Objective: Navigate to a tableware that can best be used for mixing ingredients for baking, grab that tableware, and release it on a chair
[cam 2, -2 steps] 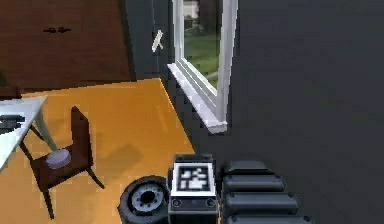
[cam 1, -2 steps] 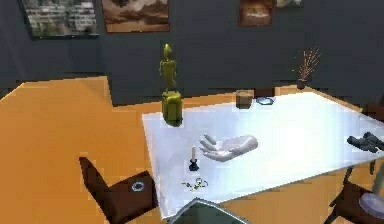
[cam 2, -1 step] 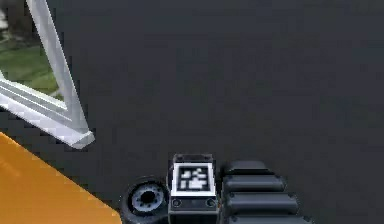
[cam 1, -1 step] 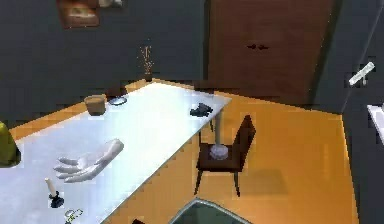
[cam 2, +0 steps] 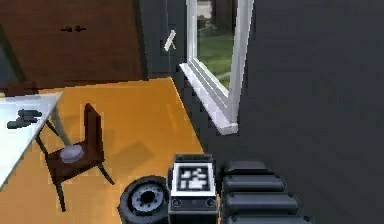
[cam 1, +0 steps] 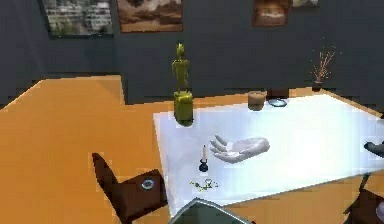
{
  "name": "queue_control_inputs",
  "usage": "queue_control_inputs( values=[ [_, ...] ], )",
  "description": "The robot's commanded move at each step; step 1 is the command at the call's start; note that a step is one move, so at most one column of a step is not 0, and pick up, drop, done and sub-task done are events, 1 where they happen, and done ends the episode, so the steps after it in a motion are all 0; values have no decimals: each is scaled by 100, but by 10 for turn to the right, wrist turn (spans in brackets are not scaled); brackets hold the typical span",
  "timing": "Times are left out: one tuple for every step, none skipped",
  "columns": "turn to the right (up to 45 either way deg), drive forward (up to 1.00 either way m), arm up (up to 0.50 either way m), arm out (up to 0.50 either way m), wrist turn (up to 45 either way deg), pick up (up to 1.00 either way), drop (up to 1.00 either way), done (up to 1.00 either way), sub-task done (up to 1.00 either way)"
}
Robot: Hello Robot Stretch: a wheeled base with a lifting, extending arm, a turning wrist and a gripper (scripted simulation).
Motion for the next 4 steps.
queue_control_inputs(
  values=[
    [-450,0,0,0,0,0,0,0,0],
    [-450,0,0,0,0,0,0,0,0],
    [-210,0,0,0,0,0,0,0,0],
    [-30,0,0,0,0,0,0,0,0]
  ],
)
